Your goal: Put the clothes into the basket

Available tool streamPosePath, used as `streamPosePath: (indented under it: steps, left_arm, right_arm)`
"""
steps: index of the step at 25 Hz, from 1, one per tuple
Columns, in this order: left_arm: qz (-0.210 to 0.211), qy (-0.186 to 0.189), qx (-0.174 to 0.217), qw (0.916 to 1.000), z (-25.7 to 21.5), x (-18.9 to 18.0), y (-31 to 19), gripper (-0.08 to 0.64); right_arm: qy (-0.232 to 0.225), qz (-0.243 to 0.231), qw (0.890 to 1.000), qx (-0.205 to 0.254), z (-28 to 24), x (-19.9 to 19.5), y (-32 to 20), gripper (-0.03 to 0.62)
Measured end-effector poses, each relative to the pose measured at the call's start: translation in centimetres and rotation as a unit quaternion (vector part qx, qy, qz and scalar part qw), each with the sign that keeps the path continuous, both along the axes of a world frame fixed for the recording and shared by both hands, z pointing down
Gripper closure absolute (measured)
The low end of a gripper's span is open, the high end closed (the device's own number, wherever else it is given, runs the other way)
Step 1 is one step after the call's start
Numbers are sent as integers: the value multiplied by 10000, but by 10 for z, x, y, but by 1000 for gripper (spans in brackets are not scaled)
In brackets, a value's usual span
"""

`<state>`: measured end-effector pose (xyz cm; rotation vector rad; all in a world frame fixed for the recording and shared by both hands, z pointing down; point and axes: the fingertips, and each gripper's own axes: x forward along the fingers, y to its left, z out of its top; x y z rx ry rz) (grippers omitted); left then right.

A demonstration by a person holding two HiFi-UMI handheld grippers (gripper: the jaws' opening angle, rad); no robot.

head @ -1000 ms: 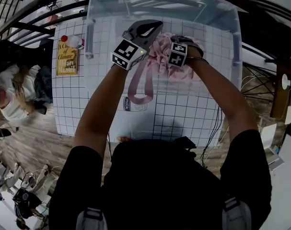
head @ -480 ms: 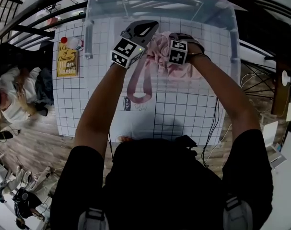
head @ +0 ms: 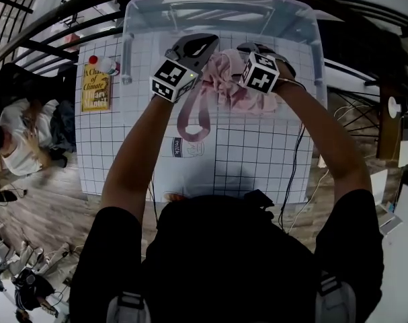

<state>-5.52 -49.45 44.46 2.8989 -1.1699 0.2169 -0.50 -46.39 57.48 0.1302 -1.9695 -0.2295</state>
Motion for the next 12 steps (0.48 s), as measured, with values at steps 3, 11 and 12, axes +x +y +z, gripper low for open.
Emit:
streamPosePath:
  steps: [3,11,12]
  left_arm:
    - [51,17,93,9999,-18,2,13,558]
    - [151,3,-19,9999,-45,0,55,558]
    - [146,2,-20,9999,-48,-1,60,558]
  right_arm:
    - [-300,100,9995,73,-31,-3,11,260]
    - [-1264,348,9901,507,-106,-7,40,521]
    - [-1378,392,9879,589,-115,-6,43,543]
